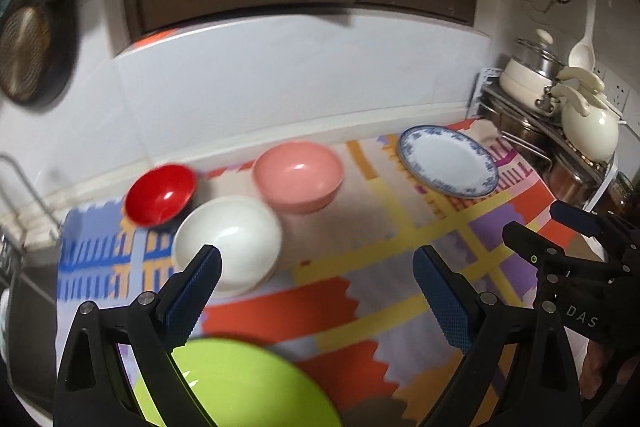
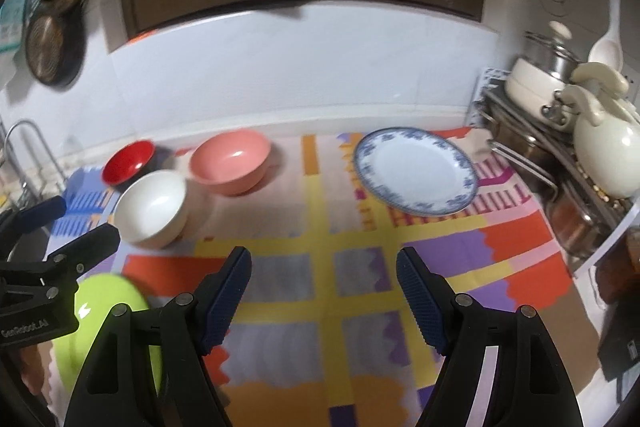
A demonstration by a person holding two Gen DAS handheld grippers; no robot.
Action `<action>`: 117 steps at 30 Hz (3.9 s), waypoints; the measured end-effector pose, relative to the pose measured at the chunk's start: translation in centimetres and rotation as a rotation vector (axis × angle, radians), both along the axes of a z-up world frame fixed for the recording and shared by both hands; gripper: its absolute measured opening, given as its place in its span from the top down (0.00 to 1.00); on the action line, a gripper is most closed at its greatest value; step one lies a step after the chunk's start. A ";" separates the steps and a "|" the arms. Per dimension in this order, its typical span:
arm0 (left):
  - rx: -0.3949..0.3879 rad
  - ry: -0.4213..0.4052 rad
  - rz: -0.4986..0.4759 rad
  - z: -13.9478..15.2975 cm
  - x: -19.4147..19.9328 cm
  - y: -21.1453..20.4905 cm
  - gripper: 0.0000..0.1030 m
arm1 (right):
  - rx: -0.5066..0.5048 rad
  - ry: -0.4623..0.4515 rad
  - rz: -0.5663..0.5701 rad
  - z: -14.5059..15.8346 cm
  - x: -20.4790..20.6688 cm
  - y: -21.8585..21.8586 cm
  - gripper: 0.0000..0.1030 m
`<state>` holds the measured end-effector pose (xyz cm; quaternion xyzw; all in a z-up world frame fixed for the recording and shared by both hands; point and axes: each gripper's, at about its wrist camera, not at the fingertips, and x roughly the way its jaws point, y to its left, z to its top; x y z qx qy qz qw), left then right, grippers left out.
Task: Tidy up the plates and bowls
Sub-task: 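Move both grippers to the rim of the small blue-patterned plate by the pot rack, then close both grippers on the small blue-patterned plate rim, then lift the small blue-patterned plate and carry it over the lime-green plate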
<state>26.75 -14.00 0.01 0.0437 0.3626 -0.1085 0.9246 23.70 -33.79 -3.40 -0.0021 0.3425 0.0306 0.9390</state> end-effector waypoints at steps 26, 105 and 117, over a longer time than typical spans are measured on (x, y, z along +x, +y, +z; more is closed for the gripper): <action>0.032 -0.065 -0.153 -1.9 12.8 -14.5 0.06 | -0.013 -0.080 -0.273 -1.3 10.0 -13.9 0.27; 0.031 0.202 -0.150 -10.7 21.3 -18.6 0.66 | 0.031 0.133 -0.309 -8.4 20.5 -17.5 0.64; 0.030 0.176 -0.095 -6.2 15.4 -15.3 0.66 | 0.040 0.101 -0.278 -3.9 14.3 -14.0 0.64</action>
